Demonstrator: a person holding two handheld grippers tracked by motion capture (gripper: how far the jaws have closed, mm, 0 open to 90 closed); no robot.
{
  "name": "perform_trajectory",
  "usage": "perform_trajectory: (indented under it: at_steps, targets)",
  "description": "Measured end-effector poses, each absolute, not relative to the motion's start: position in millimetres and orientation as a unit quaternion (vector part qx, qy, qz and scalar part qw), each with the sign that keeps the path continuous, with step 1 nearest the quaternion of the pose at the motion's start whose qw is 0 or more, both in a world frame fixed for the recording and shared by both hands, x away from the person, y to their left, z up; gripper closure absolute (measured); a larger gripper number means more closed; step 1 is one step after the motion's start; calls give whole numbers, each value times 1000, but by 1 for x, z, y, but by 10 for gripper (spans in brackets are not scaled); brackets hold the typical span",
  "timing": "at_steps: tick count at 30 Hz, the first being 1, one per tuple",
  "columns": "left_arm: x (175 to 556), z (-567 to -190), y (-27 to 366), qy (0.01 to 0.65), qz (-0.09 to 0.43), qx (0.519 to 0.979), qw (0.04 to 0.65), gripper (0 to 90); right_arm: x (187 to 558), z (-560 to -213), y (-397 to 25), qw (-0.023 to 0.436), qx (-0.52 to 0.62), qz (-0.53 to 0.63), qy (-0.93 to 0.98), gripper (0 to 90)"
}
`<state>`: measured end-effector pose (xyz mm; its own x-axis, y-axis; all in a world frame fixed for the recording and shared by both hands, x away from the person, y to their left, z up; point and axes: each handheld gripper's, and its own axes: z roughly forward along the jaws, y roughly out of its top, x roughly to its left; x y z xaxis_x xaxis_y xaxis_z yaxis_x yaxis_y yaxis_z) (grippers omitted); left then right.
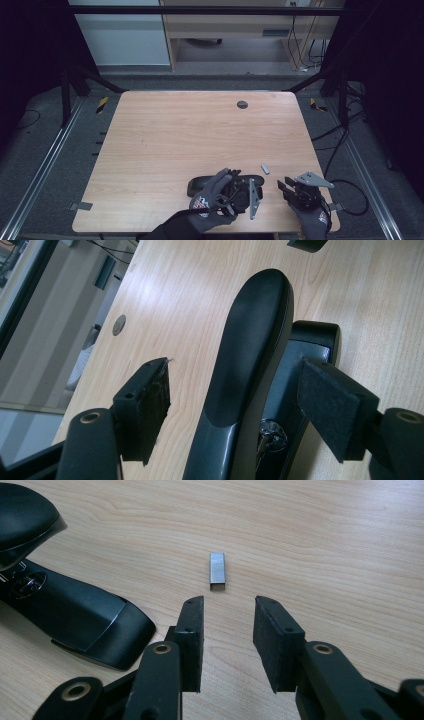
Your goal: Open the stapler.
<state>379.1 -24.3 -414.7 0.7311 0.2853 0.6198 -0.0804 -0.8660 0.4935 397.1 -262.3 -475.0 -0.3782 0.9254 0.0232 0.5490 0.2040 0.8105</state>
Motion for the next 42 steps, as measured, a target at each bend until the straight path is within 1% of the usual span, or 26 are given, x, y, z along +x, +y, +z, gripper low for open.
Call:
perform_trajectory:
  at_steps: [10, 17, 27, 38, 42]
  targets:
    - [380, -420, -32, 46, 375, 897, 229, 286, 397, -475, -263, 246, 499, 384, 737, 662]
    - [383, -426, -40, 34, 387, 898, 206, 294, 396, -474, -263, 241, 500, 390, 735, 700]
    - [385, -431, -45, 33, 395, 897, 197, 310, 396, -474, -262, 237, 500, 391, 736, 727]
    - [388, -437, -50, 29, 409, 892, 188, 362, 396, -474, -262, 235, 497, 392, 738, 761]
    - [389, -441, -52, 28, 414, 890, 189, 406, 396, -473, -260, 230, 496, 395, 738, 784]
